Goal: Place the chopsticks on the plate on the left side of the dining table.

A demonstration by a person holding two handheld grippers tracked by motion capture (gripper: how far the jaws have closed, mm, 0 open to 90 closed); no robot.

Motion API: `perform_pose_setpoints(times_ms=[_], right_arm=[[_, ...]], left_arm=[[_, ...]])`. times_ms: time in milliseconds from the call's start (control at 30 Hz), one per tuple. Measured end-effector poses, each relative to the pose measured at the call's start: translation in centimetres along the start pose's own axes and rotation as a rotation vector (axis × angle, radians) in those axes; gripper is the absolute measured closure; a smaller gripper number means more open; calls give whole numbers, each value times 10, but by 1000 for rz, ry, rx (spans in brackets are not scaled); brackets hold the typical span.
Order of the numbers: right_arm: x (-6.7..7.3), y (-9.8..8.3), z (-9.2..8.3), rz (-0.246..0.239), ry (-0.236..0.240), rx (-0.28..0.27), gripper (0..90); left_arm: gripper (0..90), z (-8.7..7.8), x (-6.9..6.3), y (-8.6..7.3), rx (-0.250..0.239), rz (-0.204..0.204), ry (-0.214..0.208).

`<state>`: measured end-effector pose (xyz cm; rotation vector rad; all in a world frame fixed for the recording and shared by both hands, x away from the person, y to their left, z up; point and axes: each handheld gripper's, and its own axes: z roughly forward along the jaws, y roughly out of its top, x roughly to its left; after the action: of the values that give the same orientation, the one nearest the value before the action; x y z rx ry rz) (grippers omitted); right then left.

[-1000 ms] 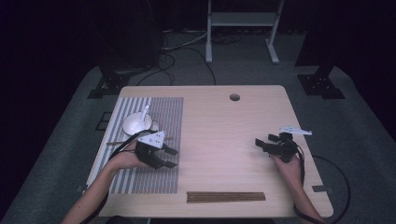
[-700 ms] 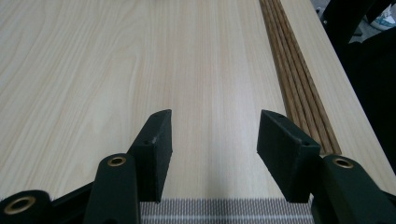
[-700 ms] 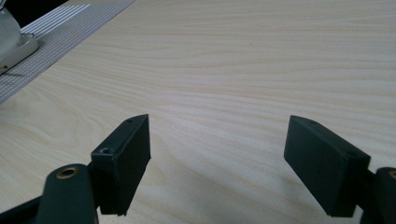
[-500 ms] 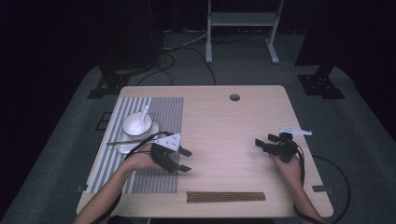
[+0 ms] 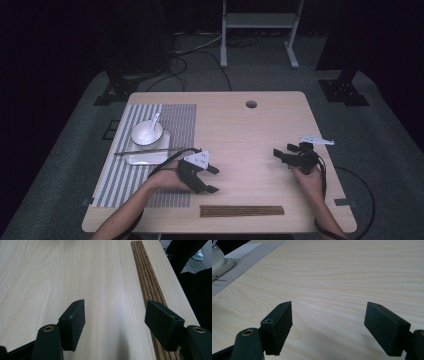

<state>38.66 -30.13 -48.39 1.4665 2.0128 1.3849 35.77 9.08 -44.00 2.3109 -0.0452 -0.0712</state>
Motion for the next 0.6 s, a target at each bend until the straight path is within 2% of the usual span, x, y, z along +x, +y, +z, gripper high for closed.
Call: perform_pose_setpoints(times_ms=[167, 400, 600], right_arm=[[0, 0, 0, 0, 0, 0, 211], [0, 0, 0, -1, 1, 0, 211], [1, 0, 0, -6, 2, -2, 211]], left_arm=[[292, 7, -1, 1, -11, -21, 4], [286, 18, -6, 8, -17, -13, 8], [287, 26, -7, 15, 7, -6, 2]])
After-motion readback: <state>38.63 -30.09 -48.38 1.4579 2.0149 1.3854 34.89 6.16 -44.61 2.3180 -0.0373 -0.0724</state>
